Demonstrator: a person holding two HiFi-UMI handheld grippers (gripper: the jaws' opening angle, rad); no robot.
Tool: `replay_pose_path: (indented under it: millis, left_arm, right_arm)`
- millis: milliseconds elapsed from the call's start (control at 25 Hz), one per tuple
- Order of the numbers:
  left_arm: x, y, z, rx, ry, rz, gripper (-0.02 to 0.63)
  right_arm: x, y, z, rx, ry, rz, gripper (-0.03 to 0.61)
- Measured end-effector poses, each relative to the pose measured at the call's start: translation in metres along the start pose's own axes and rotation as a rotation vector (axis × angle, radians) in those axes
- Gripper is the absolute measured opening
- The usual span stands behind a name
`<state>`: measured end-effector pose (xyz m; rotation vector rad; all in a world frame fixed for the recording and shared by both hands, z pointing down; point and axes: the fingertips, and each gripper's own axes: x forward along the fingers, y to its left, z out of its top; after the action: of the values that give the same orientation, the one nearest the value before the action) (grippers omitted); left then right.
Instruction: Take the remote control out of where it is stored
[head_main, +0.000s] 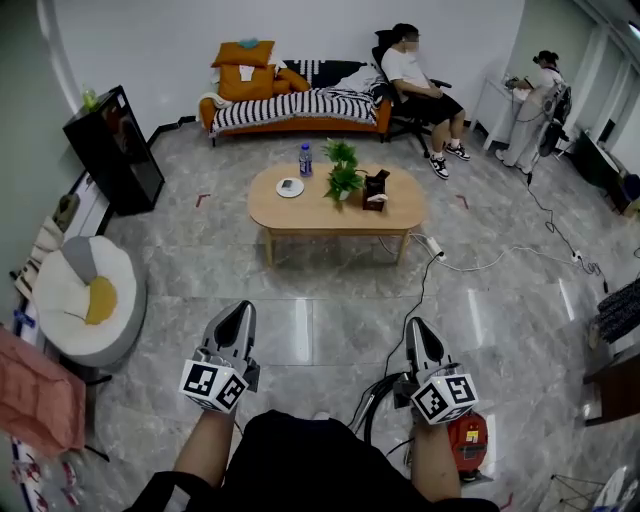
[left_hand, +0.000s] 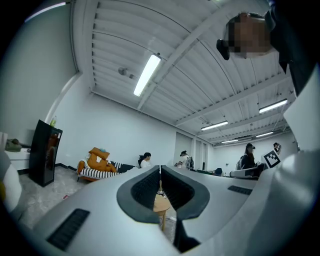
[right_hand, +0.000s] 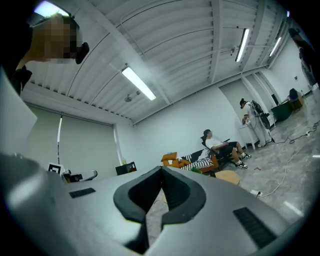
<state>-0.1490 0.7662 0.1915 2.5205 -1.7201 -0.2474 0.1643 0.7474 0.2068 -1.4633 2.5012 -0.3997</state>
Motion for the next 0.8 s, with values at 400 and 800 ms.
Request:
replay_pose_path:
  millis: [400, 800]
  left_arm:
    - [0.014, 0.008, -0.016, -0.008, 0.033, 0.017, 0.015]
    - [0.109, 0.058, -0.017, -0.044, -0.001, -0.005, 0.015]
  right_arm:
    - [0.016, -0.022, -0.018, -0.061, 0.074, -0.062, 0.006]
    - [0.078, -0.059, 0.003, -0.13, 0.053, -0.13, 0.006]
